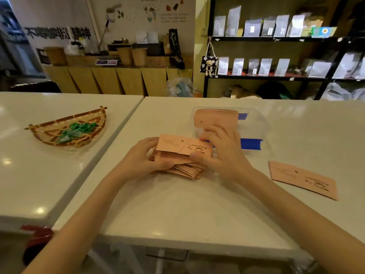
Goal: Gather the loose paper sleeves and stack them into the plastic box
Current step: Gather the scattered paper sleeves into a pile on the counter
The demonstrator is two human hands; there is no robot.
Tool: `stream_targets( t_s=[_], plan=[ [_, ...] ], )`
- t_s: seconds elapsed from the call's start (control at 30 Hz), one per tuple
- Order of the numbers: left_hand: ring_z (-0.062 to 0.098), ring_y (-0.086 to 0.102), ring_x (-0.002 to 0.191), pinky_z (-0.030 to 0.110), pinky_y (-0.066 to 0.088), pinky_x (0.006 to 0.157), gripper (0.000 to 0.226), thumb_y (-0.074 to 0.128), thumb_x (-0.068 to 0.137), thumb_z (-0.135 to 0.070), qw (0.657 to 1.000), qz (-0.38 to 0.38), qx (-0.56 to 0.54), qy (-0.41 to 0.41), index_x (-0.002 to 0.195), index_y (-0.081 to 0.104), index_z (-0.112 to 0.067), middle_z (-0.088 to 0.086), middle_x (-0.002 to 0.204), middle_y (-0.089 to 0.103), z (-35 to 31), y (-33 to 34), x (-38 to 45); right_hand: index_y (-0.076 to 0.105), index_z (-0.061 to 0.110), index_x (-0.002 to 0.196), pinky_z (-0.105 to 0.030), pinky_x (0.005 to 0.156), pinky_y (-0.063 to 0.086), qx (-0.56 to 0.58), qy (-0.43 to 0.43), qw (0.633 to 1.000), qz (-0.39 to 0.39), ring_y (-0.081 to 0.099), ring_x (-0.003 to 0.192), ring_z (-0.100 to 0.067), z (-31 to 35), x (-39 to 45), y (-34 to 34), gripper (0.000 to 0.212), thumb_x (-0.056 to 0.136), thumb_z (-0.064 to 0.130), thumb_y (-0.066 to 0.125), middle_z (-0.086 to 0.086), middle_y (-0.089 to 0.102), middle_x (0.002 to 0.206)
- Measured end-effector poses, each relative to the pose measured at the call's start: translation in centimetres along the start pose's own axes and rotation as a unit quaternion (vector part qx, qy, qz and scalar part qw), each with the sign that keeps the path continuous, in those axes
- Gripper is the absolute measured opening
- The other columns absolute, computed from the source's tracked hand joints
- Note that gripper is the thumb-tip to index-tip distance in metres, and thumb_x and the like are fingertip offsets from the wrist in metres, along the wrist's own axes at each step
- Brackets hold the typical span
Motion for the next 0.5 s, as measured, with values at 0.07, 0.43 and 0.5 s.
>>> stream_targets(
  t_s=[0.07,0.43,0.5],
  plan=[
    [0.017,0.033,0.129,0.024,0.028,0.102,0.078,0.070,0.070,-0.037,0.999,-0.010,-0.016,-0.039,0.135,0.028,-0.029,-0.008,0.141,0.036,1.0,0.2,0.1,0.049,0.027,0.120,-0.035,0.110,0.005,-0.007,0.001,1.000,0.004,0.014,0.135,-0.016,-0.2,-0.3,0.6,0.064,0.070,0.067,0.042,0.004,0.038,0.141],
    [0.011,0.017,0.136,0.024,0.015,0.104,0.067,0.064,0.072,-0.044,0.997,-0.061,0.022,0.034,0.131,0.037,-0.029,-0.004,0.148,0.027,-1.2,0.5,0.3,0.036,0.033,0.133,-0.039,0.112,-0.005,0.008,0.014,1.000,0.015,-0.009,0.140,-0.014,-0.9,-0.9,-0.4,0.070,0.071,0.067,0.040,0.005,0.005,0.156],
    [0.010,0.018,0.136,0.027,0.015,0.106,0.058,0.062,0.073,-0.045,0.994,-0.072,0.042,0.076,0.126,0.044,-0.029,-0.005,0.146,0.031,-3.4,0.9,0.5,0.038,0.032,0.131,-0.035,0.112,0.000,0.032,0.009,0.999,-0.020,0.001,0.141,-0.014,-1.6,-1.4,-1.7,0.066,0.074,0.063,0.044,0.005,0.014,0.154]
  ],
)
Point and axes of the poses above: each hand's wrist, its own x-axis towards the middle knuckle, its own y-axis out of the palm, z = x × y, the point moved 3 cm from there along x, towards the middle knuckle
